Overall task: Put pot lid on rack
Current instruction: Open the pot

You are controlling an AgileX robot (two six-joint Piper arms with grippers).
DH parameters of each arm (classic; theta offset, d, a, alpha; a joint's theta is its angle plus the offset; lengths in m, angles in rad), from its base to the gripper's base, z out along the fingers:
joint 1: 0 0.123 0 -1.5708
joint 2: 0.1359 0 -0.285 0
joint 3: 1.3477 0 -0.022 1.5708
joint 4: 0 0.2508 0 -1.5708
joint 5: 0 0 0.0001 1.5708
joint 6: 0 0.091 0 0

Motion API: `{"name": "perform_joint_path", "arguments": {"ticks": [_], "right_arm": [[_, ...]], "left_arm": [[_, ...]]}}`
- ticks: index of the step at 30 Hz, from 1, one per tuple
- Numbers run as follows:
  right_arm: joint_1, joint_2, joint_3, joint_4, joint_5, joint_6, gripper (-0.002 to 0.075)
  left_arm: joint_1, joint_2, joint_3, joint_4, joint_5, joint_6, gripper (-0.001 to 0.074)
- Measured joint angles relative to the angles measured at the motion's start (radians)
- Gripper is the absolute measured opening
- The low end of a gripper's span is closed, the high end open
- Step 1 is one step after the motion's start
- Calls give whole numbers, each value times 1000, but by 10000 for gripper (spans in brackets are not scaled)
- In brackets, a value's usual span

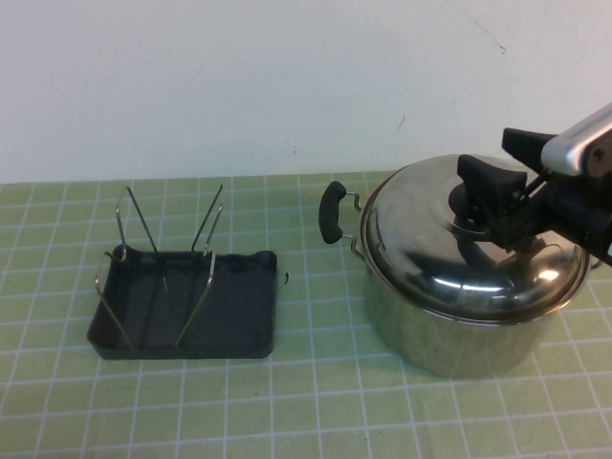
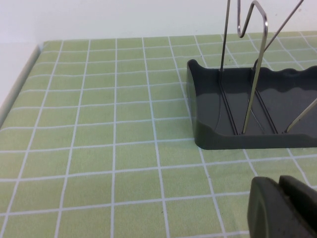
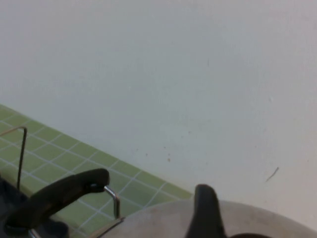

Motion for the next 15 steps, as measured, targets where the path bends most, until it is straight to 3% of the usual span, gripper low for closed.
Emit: {"name": "perform_joint_path", "arguments": {"ticks": [11,15], "right_arm": [[2,115,-39,-55,-7,11,465],[2,117,-39,-60,-13,12,390]], "left_arm": [[0,0,0,0,0,0,-4],[0,0,0,0,0,0,-4]]}}
